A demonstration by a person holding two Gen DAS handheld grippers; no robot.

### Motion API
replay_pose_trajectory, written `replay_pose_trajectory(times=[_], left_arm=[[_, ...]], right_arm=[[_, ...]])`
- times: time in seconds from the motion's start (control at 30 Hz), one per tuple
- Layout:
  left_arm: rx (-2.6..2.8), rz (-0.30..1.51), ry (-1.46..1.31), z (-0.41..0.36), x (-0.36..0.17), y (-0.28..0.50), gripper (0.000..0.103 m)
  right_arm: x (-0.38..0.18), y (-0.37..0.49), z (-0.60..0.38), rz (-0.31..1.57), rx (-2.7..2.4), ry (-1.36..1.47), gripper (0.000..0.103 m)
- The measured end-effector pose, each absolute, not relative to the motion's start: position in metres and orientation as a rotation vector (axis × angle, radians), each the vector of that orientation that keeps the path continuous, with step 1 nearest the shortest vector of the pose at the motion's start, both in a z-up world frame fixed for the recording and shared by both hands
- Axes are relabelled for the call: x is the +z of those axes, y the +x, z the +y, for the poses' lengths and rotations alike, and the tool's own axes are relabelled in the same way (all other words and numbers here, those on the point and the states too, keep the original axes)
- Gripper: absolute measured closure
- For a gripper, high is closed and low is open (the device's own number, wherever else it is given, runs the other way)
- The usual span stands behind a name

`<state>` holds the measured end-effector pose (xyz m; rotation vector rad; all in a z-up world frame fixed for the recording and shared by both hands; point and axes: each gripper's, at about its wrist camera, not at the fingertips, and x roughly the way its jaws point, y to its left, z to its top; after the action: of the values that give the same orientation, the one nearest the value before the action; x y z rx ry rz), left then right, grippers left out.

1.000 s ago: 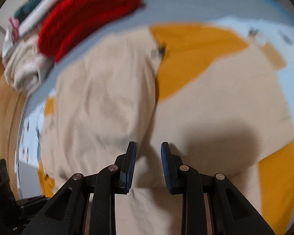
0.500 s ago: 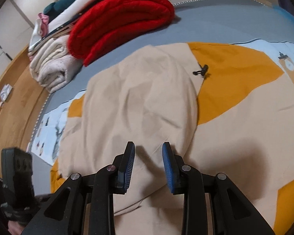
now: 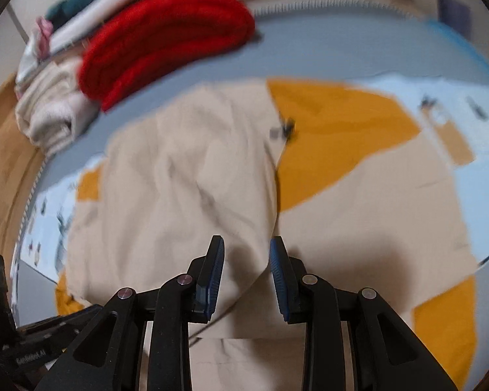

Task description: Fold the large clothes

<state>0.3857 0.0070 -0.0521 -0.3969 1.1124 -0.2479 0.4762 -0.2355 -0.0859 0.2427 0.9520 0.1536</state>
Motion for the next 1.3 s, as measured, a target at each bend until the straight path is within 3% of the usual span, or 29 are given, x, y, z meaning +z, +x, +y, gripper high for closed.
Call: replay_pose_trajectory(times=[0.3,0.57,0.8,0.9,1.3], left_arm=[[-0.256,0.784,-0.209,0.038,0.055,0.274,0.086],[-0.161,0.652,-0.282,0.098,0.082,0.135,0.086],[-0.11,0.758,-0.438,0.159,0.04,0.039,0.089],[-0.031,0.788,-0.376,0.167,0.029,0.04,0.089],[0.098,1.12,-0.592,0.202,-0.061,0.068,0.089]], right_arm=[[0.081,0.324,-0.275,0.503,0.174,0.116,0.072],[0.132,0.153,-0.341,0.452,0.129,0.09,0.072],[0.087,0.065,-0.392,0.539,0.044,0.069,0.072],[0.045,0.049,-0.416,0.61,-0.011,0.139,0.072],[-0.078,0.091,-0.444,1.119,-0.086,0.227,0.072]])
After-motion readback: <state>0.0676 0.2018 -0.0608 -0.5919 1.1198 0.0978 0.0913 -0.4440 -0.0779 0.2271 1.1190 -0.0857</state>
